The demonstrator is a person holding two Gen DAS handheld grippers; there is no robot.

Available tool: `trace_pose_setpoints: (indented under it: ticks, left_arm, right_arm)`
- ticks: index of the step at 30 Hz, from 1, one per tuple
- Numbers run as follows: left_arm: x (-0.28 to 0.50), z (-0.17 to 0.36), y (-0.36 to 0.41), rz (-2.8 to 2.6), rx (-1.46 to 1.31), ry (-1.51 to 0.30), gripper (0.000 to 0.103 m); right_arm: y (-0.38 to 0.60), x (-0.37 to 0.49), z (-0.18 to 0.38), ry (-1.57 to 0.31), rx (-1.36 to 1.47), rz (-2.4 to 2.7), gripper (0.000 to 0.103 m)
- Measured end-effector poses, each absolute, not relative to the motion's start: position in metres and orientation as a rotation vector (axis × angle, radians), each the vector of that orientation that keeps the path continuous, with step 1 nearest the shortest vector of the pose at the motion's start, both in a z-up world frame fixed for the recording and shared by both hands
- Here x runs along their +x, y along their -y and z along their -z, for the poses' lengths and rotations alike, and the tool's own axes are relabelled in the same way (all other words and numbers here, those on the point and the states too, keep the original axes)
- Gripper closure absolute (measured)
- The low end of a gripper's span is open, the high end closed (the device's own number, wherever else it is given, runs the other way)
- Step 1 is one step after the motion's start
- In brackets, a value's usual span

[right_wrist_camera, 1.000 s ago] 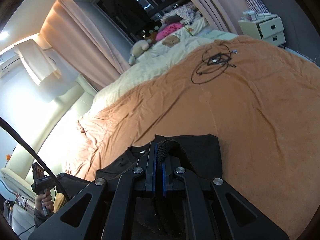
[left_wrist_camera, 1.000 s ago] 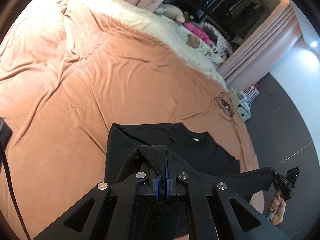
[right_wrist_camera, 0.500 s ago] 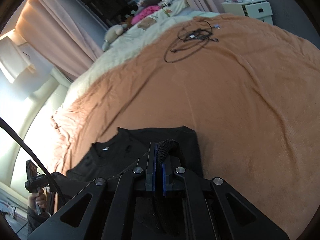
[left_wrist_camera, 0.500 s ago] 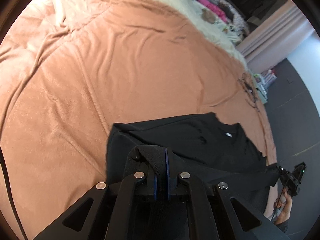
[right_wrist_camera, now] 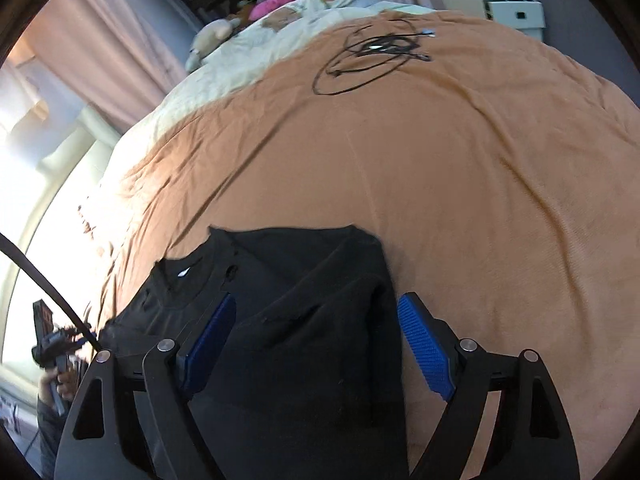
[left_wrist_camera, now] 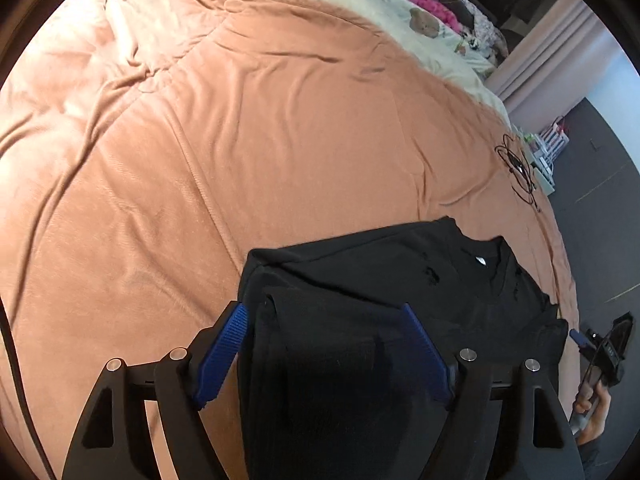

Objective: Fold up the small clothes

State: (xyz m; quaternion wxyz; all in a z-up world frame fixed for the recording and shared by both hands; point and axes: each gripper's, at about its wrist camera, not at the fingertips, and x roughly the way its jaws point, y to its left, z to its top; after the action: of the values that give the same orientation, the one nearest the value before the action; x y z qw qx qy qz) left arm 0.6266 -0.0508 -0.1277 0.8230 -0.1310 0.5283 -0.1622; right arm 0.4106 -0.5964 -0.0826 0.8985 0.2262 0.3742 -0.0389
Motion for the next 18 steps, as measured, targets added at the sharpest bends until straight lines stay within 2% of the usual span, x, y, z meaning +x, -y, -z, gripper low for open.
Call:
trace_pose_setpoints:
  ticks: [8,18]
  left_arm:
    - [0.588,0.119,0.075,0.331,-0.108,-1.128,0.023]
    - [0.558,0.157,0.101,0.279,0.149,-1.222,0.023]
  right_arm:
    - [0.563,0.385,0.081,-0.867,0.277,0.095,0.021]
    - [0.527,0.387,0.089,-0.972,0.117,0.145,0.021]
